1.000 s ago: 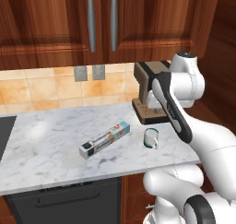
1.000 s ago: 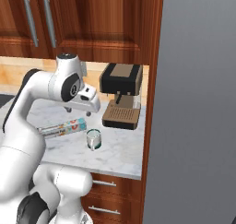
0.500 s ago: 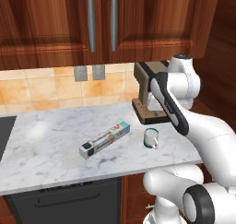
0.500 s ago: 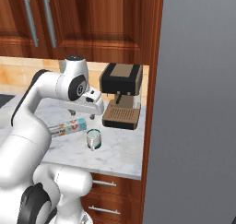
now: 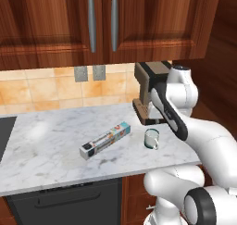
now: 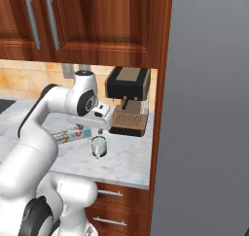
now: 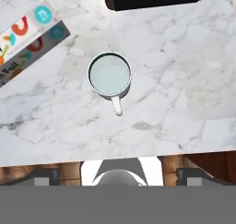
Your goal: Pick the mug from the counter and place it inside the microwave. Then close the microwave.
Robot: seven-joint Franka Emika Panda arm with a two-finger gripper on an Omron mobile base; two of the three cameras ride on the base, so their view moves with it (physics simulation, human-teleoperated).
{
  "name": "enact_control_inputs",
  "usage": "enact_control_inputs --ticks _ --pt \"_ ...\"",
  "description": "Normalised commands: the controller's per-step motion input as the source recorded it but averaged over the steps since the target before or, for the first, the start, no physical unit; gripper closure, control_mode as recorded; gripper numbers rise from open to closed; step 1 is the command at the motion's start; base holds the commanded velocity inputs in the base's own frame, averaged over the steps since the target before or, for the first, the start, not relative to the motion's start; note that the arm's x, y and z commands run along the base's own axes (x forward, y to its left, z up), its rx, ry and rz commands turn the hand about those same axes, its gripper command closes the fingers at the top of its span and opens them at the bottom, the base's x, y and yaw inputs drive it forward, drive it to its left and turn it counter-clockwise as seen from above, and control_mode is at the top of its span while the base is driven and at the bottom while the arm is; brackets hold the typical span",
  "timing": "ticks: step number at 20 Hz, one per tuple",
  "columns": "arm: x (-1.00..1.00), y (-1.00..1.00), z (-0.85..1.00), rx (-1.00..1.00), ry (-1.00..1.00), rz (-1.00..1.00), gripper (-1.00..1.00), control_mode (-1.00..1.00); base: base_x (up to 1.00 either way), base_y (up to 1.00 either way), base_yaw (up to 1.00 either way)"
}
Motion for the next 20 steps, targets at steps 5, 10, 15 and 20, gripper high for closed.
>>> enact_control_inputs --ticks 5,10,15,20 --pt "0.07 0.00 -0.42 0.00 0.00 0.00 -1.00 -1.00 0.00 0.00 0.00" --pt "0.09 0.00 -0.13 0.00 -0.01 0.08 -1.00 -1.00 0.00 0.00 0.00" --pt "0.22 0.11 0.00 0.00 0.00 0.20 -1.00 -1.00 0.00 0.00 0.00" --pt "0.09 -0.07 -0.14 0.00 0.00 0.07 -1.00 -1.00 0.00 0.00 0.00"
